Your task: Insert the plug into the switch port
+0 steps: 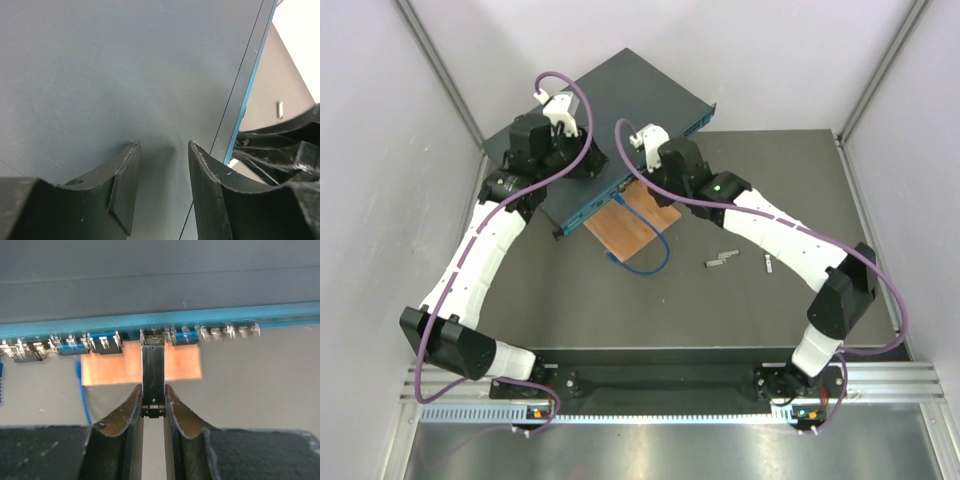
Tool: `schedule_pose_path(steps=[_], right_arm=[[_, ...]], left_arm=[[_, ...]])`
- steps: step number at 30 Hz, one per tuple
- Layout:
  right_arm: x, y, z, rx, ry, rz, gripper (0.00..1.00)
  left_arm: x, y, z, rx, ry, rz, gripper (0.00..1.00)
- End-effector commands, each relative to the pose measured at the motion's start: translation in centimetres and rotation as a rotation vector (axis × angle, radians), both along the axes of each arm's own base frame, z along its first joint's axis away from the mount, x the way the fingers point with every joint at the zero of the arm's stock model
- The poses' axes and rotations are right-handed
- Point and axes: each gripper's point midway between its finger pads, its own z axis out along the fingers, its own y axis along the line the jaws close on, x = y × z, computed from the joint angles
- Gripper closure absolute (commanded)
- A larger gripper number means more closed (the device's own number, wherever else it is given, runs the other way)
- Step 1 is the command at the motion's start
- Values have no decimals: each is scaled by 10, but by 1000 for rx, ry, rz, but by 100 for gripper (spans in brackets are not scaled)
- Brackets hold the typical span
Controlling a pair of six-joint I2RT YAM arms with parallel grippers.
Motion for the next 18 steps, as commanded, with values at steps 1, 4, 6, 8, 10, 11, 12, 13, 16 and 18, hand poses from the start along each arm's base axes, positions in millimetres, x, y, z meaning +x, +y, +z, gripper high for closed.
schedule_pose_path(steps=[1,4,6,8,10,11,12,13,16,18], right_arm=[[13,48,73,273,-132,116,100],[7,50,71,275,-115,146,100],[4,47,74,275,-118,145,100],[1,44,79,272,-129,151,100],[4,40,82,262,-141,140,100],[6,38,85,256,-154,135,100],[8,37,87,255,-158,130,100],[10,36,89,259,-161,129,100],[17,44,101,277,-181,146,100],[18,46,107,283,-190,147,100]], left_arm=[[3,-2,0,-7,-2,-9,52],[3,-2,-2,-5,2,-9,52],[3,-2,-3,-5,6,-10,52],[2,-2,-5,-3,10,-9,52],[1,-2,-4,-8,6,-11,52],[1,-2,-4,-7,7,-9,52],[1,-2,-3,-9,4,-11,52],[1,-2,-5,-6,8,-11,52],[3,-3,-4,-8,9,-12,52],[3,-3,-4,-8,9,-12,51]])
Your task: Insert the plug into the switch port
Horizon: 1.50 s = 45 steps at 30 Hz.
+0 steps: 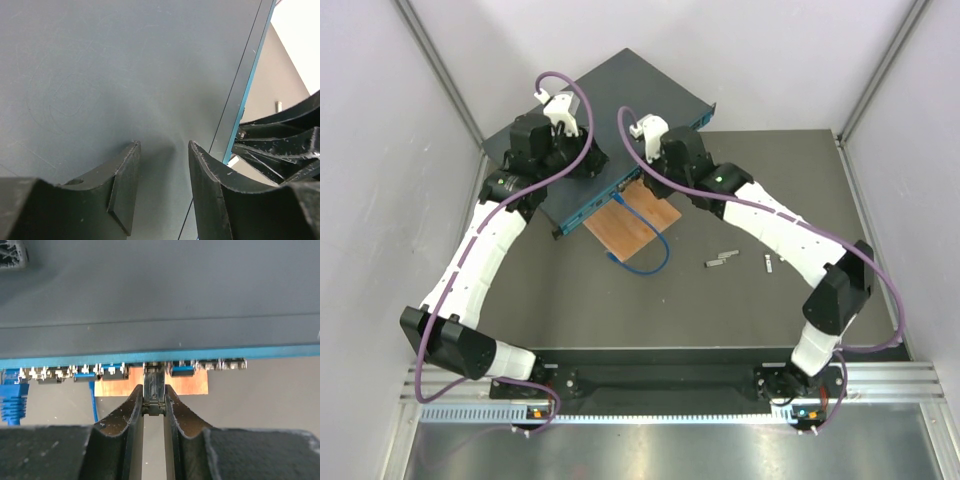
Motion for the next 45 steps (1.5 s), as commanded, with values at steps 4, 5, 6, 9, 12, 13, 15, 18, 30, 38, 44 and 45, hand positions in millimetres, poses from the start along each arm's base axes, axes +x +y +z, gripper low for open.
schedule_pose_path(steps=[4,5,6,9,12,13,15,18,30,38,44,45], right_arm=[[15,36,93,214,-200,78,100],[16,36,94,216,-206,78,100],[17,38,87,206,-199,80,100],[20,40,81,202,-198,79,100],[22,41,89,212,-211,80,90],[18,45,90,217,-205,110,87],[15,40,94,201,-216,119,78],[10,26,91,165,-209,117,67],[-14,-29,49,55,-92,179,37],[-22,-33,32,17,-50,225,54],[-5,-31,43,53,-74,143,81],[-3,-29,44,64,-75,139,82]], left_arm=[[3,-1,-4,-3,7,-6,51],[3,-1,-2,-2,3,-5,51],[4,-2,-3,-2,4,-7,51],[4,-2,-1,-4,2,-8,51],[4,-2,-2,-2,4,-8,51],[4,-1,-3,-1,6,-5,51],[5,-1,-3,3,7,-4,51],[5,0,-3,9,4,-3,51],[7,-2,-6,2,12,-7,50],[7,-1,-4,1,9,-6,50],[7,-2,-5,-3,11,-8,50],[8,-2,-5,-3,10,-6,50]])
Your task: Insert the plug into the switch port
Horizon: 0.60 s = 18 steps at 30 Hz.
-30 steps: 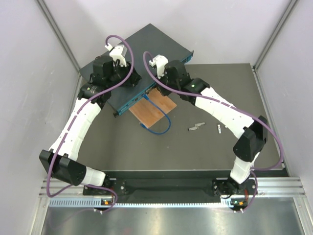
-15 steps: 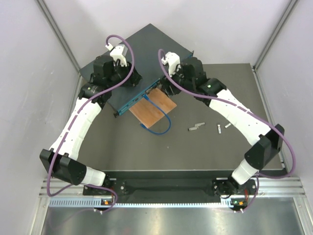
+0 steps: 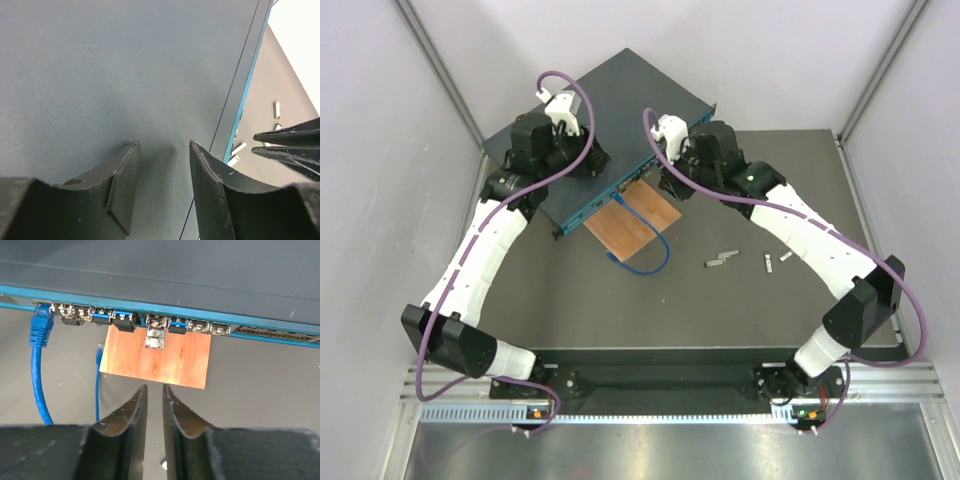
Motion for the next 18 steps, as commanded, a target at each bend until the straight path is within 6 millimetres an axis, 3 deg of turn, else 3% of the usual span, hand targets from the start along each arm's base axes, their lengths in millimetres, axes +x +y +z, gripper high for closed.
schedule_pose_path(steps=[1,5,18], right_arm=[[16,5,30,85,-61,-41,83],[23,13,28,117,-32,-57,88],[43,28,43,210,-55,-110,88]], left_arm=[[5,0,-6,2,18,3,50],[6,0,-6,2,18,3,50],[5,2,-7,4,21,8,50]])
